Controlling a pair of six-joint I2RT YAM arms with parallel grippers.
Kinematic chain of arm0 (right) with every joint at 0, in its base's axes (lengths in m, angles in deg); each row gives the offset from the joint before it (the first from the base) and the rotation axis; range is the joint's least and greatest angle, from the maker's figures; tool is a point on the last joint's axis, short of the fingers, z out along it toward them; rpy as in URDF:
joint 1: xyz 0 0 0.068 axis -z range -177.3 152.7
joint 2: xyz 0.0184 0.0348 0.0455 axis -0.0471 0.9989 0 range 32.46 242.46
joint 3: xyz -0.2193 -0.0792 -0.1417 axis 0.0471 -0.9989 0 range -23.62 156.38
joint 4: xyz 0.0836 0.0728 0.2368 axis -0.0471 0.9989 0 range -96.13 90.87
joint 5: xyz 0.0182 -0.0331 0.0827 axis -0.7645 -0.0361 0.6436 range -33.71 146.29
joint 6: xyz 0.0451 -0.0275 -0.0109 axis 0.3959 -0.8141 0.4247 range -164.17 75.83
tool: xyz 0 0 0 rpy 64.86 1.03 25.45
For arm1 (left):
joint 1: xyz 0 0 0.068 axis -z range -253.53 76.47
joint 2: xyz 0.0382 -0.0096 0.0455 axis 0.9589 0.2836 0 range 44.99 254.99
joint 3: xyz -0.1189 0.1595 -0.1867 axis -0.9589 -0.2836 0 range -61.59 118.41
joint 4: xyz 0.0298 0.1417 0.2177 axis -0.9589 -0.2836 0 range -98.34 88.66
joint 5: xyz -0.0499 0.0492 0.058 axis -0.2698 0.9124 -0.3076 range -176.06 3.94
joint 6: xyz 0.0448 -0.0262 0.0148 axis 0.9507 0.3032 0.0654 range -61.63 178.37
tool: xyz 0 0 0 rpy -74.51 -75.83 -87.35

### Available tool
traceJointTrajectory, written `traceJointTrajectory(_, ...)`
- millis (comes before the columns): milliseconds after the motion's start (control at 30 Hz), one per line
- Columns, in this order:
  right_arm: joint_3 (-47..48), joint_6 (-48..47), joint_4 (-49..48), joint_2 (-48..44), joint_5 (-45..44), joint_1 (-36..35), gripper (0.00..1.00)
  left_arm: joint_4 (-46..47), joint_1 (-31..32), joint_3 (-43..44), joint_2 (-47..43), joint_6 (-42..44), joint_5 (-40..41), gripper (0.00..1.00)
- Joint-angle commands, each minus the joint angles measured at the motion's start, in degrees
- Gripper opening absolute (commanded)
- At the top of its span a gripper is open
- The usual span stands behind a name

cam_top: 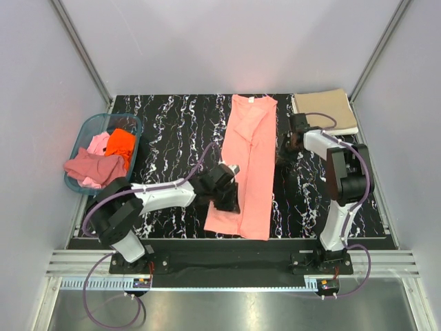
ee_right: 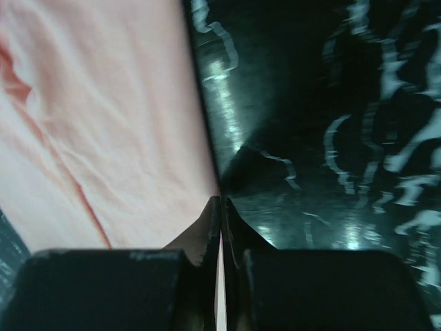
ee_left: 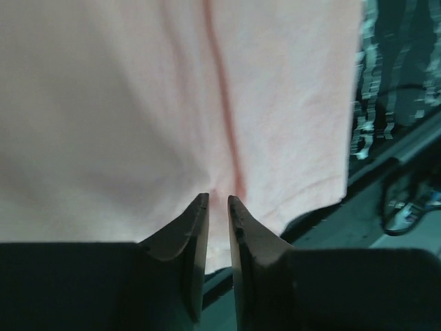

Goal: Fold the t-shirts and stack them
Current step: Fold the tshirt

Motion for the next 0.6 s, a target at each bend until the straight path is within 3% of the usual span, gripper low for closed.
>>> traceJointTrajectory(0,4.19,-3.38,7.95,-2.93,-6.52,1.56,0.07,0.06,0.25,7.16,-2.76,0.80,-1.95,0.24)
traceJointTrajectory(133,1.75,0.11,11.38,-9.60,-4.87,0.61,0.13,-7.69,-0.46,9.20,-5.32,5.90,2.27,0.29)
traceJointTrajectory(233,-4.13,4.76,10.51,-16.89,-3.10,-3.43,0.15,-8.49,-1.68,4.73,-8.83,7.05,4.91,0.30)
traceJointTrajectory(300,-8.86,7.67,9.37,-21.20,-2.05,-9.23,0.27,-8.58,-2.91,0.78,-11.37,7.49,5.70,0.33)
traceJointTrajectory(567,-21.28,27.54,3.04,-29.56,-6.69,-29.53,0.32,-8.14,-9.50,-11.35,-20.86,7.14,5.79,0.40)
